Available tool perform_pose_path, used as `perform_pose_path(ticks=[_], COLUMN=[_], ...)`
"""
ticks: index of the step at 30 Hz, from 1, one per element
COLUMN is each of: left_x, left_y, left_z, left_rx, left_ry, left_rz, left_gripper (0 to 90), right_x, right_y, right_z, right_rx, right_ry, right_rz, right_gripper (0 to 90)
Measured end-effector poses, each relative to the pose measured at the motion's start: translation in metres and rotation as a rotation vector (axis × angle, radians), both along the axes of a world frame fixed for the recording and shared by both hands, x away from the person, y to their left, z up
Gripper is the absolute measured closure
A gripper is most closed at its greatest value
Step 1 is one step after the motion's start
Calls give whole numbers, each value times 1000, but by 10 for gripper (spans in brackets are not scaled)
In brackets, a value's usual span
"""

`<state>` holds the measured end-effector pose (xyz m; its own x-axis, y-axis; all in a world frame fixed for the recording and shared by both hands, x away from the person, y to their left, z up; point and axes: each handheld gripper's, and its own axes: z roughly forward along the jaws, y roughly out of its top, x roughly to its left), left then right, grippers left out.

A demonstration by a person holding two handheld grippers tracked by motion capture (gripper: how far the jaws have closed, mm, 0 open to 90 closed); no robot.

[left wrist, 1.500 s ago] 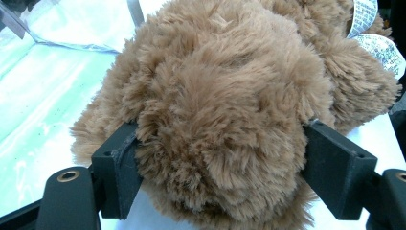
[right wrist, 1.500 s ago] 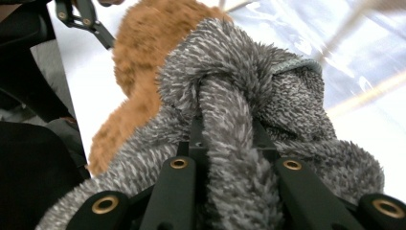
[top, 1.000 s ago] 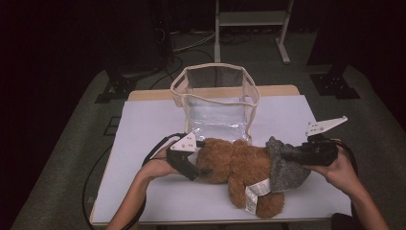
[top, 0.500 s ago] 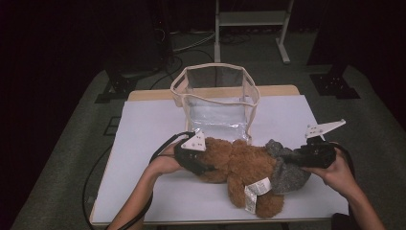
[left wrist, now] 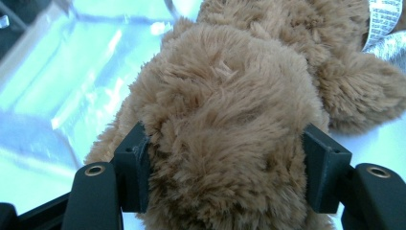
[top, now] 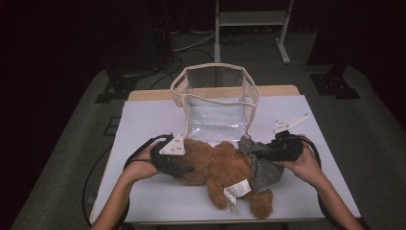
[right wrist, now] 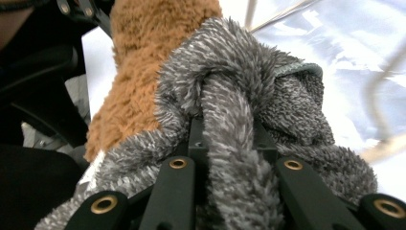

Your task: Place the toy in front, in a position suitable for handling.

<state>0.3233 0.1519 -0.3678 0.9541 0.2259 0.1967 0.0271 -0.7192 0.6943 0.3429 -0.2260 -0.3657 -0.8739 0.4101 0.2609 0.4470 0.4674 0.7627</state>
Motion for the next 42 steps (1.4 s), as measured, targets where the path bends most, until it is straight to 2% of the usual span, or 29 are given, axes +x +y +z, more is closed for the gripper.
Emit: perform_pose_path(ticks=[2,4,5,6,8,10,12,14,16,18,21,24,28,31,34,37,40,42], left_x=[-6,-11,-13,-14,-15,-14,-13,-11,-9,-8,-8,-9,-10,-11,-11,-8,-5,-3], left_y=[13,19,20,20,20,20,19,18,17,15,16,20,24,25,27,29,29,29], left_z=[-5,-6,-5,-5,-5,-6,-6,-6,-4,-4,-6,-8,-8,-9,-11,-13,-15,-16], left_rx=[-42,-61,-56,-50,-43,-44,-56,-53,-38,-36,-34,-34,-23,-35,-49,-72,-74,-74], left_ry=[16,17,13,10,10,11,18,23,15,16,25,39,42,43,46,54,62,63], left_rz=[14,21,17,18,17,12,15,8,0,-7,-6,0,2,5,6,10,16,21], left_gripper=[334,342,343,342,337,324,303,279,258,221,225,232,232,231,213,191,148,110], right_x=[0,-1,-1,-2,-2,1,3,6,9,12,16,14,7,2,-3,-9,-19,-25], right_y=[9,7,3,-1,-9,-22,-30,-30,-23,-13,4,10,-5,-19,-37,-44,-40,-34], right_z=[-12,-18,-20,-21,-26,-36,-36,-30,-24,-22,-28,-40,-54,-57,-51,-35,-9,4], right_rx=[8,30,35,19,-47,-70,-38,-15,-4,-14,-34,-35,-27,-36,-38,-1,36,48], right_ry=[23,36,37,34,37,66,69,54,36,28,37,60,86,94,96,72,15,-10], right_rz=[21,21,12,-4,-44,-76,-102,-109,-99,-83,-52,-42,-69,-92,-124,-127,-94,-62], right_gripper=[758,758,758,758,758,758,757,757,757,757,756,757,757,757,757,757,757,757])
